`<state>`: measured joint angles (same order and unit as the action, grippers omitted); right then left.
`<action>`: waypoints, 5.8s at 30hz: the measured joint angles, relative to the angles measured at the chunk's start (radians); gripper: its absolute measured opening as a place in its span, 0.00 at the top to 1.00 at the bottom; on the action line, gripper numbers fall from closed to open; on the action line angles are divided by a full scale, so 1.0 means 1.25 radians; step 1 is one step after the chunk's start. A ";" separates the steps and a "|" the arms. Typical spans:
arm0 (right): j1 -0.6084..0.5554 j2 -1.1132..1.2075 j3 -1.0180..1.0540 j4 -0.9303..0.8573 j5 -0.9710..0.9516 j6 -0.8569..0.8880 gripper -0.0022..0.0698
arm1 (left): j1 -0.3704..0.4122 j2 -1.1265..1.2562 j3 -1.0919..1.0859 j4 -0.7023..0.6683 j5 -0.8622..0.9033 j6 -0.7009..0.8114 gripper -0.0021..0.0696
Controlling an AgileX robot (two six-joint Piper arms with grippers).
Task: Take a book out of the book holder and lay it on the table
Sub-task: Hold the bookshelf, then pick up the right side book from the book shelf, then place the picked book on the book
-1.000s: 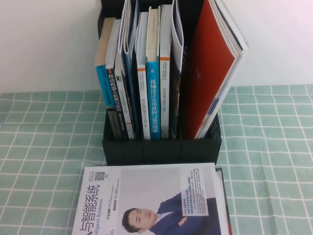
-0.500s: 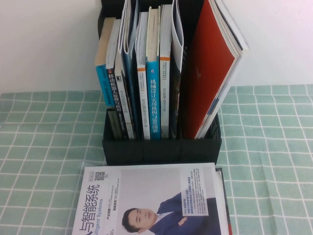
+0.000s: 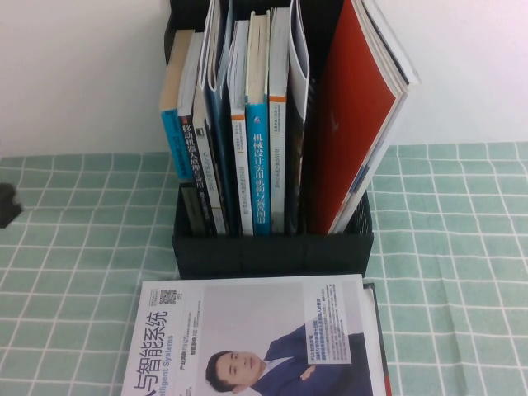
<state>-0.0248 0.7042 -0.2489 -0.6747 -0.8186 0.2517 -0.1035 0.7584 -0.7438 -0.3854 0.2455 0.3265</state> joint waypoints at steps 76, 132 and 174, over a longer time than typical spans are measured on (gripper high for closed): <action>0.239 0.838 -0.364 0.187 -0.166 0.000 0.35 | -0.419 0.803 -0.671 -0.055 0.094 -0.023 0.97; 0.248 0.454 -0.428 0.381 -0.118 -0.341 0.79 | -0.453 0.292 -0.672 0.146 0.306 0.016 0.97; 0.551 0.596 -0.569 -0.765 0.115 0.304 0.79 | -0.453 -0.010 -0.302 0.292 0.462 -0.249 0.97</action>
<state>0.6640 1.4489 -0.9605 -1.6313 -0.6749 0.6320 -0.6702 0.7455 -1.1212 -0.0208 0.8224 0.0157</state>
